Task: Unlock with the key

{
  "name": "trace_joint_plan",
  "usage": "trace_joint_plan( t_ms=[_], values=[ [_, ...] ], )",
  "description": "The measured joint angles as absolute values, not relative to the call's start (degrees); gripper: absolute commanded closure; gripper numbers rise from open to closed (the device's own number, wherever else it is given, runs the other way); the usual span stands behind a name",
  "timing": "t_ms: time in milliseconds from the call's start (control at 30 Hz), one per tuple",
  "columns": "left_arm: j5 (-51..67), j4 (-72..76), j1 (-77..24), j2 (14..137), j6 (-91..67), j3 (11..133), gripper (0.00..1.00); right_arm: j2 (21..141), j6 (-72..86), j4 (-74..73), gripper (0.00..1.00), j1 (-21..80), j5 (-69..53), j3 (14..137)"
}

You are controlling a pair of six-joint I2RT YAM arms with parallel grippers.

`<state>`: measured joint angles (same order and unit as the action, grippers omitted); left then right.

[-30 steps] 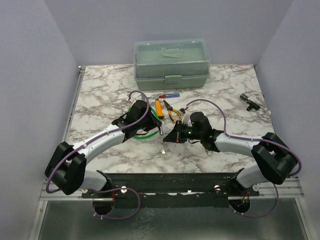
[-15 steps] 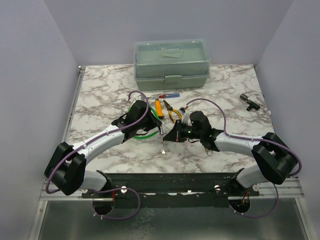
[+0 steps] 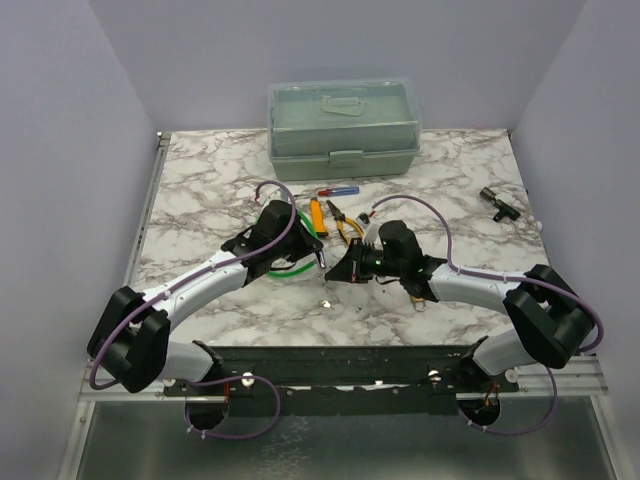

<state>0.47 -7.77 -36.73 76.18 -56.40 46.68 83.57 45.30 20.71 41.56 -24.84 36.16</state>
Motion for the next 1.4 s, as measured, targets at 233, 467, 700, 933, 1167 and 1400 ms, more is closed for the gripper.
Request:
trace_joint_plan(
  t_ms=[233,467,700,933,1167,1400],
  values=[
    [0.5,-7.7,-36.7,76.1,-56.4,46.6,1.00,83.6,44.5,20.4,0.99,41.6,-24.5,36.5],
    [0.5,-7.3,-36.4,75.9,-56.6,46.5,1.00,83.6,43.5,20.2,1.00,41.6,-24.0,36.9],
    [0.5,-6.9,-36.3,75.7,-56.6,46.3,1.00,83.6,43.2,20.1,0.99,41.7,-23.3,37.1],
    [0.9,-6.6,-36.4,75.2,-56.9,45.9,1.00,83.6,43.2,21.2,1.00,41.7,-21.7,37.2],
    [0.8,-5.9,-36.1,75.1,-57.3,45.8,1.00,83.6,43.2,22.7,0.99,41.7,-21.1,37.1],
    [0.7,-5.0,-35.9,74.9,-57.6,45.5,1.00,83.6,42.3,24.4,0.94,41.7,-20.5,36.5]
  ],
)
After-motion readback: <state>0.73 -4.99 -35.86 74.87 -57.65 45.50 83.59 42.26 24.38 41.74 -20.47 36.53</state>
